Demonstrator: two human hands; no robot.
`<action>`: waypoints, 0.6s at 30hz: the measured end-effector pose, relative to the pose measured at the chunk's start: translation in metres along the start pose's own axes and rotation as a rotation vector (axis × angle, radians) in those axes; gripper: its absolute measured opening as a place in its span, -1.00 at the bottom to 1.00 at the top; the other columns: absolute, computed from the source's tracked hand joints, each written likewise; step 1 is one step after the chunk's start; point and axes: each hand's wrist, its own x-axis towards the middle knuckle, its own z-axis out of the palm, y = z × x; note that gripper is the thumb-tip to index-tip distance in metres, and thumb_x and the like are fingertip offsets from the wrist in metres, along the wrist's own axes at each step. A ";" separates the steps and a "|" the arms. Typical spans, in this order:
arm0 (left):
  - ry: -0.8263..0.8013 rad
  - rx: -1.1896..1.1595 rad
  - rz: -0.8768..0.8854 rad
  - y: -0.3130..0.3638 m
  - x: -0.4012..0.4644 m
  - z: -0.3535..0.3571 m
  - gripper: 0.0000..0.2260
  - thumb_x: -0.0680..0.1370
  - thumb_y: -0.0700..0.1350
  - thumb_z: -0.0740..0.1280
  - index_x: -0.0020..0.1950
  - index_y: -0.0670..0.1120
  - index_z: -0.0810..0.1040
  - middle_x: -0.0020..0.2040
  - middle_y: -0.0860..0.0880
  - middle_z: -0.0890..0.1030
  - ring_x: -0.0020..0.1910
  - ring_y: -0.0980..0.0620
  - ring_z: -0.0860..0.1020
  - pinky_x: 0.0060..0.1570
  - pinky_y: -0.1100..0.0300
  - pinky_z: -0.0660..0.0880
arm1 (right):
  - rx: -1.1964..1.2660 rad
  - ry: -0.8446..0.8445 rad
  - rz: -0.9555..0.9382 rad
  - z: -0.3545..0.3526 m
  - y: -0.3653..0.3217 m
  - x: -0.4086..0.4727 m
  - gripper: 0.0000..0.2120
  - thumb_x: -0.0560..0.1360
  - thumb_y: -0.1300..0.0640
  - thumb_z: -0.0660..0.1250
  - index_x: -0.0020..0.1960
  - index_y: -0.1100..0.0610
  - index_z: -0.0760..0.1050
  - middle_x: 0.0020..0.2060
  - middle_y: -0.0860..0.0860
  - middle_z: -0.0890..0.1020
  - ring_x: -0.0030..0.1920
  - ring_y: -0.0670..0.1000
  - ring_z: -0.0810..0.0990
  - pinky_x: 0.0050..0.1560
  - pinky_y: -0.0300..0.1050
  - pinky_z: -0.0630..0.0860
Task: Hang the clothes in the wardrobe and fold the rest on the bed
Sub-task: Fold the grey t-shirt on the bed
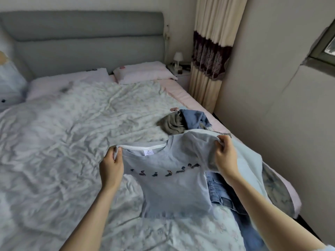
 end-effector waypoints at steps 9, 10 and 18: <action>-0.527 -0.305 -0.233 0.003 0.029 -0.033 -0.82 0.59 -0.08 0.27 -0.02 -0.14 0.62 0.03 -0.06 0.65 0.03 -0.06 0.59 0.00 0.09 0.46 | 0.218 0.020 -0.020 -0.005 -0.040 0.004 -0.80 0.57 0.30 0.15 -0.15 0.08 0.43 -0.29 -0.12 0.51 -0.31 -0.38 0.47 -0.27 -0.55 0.34; -0.537 -0.351 -0.296 0.001 0.032 -0.035 -0.80 0.60 -0.08 0.27 0.10 -0.16 0.60 0.17 -0.04 0.60 0.11 -0.03 0.57 0.05 0.10 0.46 | 0.244 0.011 0.007 -0.007 -0.040 0.006 -0.77 0.56 0.29 0.16 -0.18 0.03 0.44 -0.30 -0.11 0.52 -0.33 -0.34 0.47 -0.30 -0.54 0.35; -0.240 -0.010 -0.051 -0.004 0.008 -0.051 -0.70 0.61 -0.09 0.21 -0.33 -0.05 0.39 -0.38 -0.02 0.45 -0.31 -0.02 0.43 -0.29 0.15 0.31 | 0.034 -0.065 -0.105 0.012 -0.036 -0.005 -0.90 0.56 0.31 0.18 -0.03 0.17 0.45 -0.20 -0.05 0.50 -0.18 -0.15 0.44 -0.22 -0.50 0.29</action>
